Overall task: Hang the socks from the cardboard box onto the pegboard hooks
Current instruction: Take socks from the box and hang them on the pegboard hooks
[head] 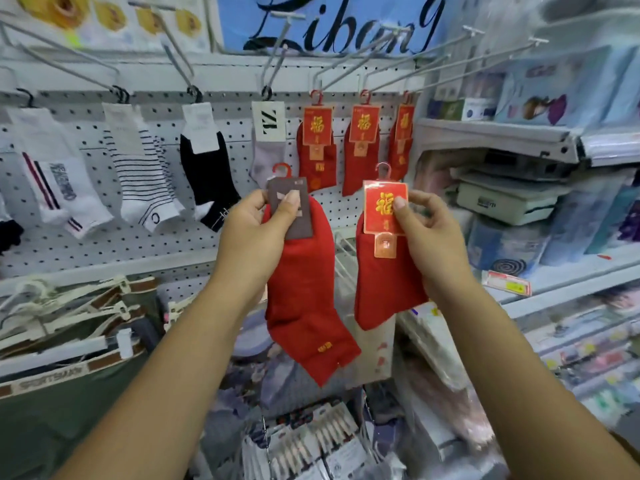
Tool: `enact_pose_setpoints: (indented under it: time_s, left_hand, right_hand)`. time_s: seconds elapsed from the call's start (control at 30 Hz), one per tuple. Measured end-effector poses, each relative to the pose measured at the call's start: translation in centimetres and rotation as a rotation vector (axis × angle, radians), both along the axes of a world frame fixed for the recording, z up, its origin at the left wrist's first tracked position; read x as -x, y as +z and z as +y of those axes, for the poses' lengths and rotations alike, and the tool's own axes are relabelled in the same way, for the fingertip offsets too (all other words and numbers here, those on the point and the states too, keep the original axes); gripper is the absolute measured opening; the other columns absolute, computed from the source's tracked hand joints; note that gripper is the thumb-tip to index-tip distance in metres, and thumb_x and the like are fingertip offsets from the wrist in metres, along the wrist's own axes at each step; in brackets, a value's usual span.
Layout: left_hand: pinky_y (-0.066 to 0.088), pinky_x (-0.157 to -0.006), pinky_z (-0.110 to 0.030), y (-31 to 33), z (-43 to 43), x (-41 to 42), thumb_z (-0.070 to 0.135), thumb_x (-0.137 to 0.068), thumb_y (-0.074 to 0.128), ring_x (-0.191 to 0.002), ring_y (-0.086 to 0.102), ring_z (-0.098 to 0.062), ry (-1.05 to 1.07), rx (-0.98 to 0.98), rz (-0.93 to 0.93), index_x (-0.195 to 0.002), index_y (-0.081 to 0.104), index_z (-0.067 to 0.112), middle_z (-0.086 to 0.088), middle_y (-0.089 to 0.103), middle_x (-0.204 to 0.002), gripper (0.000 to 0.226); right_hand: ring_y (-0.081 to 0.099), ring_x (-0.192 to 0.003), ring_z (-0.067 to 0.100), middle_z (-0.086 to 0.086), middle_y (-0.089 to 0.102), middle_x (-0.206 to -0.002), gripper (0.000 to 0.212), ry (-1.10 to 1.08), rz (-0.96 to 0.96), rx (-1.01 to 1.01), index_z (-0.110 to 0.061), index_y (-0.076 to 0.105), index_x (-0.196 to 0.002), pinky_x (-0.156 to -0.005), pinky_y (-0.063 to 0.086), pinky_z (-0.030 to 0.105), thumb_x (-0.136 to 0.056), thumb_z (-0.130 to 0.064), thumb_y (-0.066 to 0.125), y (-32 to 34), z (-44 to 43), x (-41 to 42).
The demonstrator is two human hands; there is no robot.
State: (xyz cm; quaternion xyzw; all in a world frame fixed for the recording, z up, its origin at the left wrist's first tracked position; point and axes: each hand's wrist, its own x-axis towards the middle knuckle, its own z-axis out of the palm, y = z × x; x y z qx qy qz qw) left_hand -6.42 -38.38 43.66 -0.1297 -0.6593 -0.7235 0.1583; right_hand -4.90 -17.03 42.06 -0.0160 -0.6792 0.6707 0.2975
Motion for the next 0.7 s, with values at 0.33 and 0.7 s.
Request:
enact_pose_setpoints:
  time_s: [0.33,0.7]
  left_hand:
    - [0.059,-0.094,-0.044,3.8,5.0,7.5,0.036,-0.097,0.068,-0.094,0.075,-0.013,0.126,0.021,0.088,-0.095,0.075,0.033,0.007,0.079,-0.097,0.008]
    - [0.058,-0.078,-0.026,3.8,8.3,12.0,0.033,-0.101,0.061,-0.092,0.076,-0.011,0.223,-0.015,0.030,-0.103,0.075,0.025,0.005,0.080,-0.096,0.016]
  right_hand:
    - [0.069,-0.088,0.012,0.000,0.071,-0.101,0.025,-0.056,0.045,0.047,-0.017,0.063,-0.117,-0.083,0.059,0.035,-0.097,-0.033,0.062,7.0,6.1,15.9]
    - [0.069,-0.073,0.004,-0.004,0.070,-0.086,0.013,0.054,0.092,-0.087,-0.024,0.059,-0.108,-0.066,0.057,0.025,-0.098,-0.031,0.062,8.0,6.9,24.9]
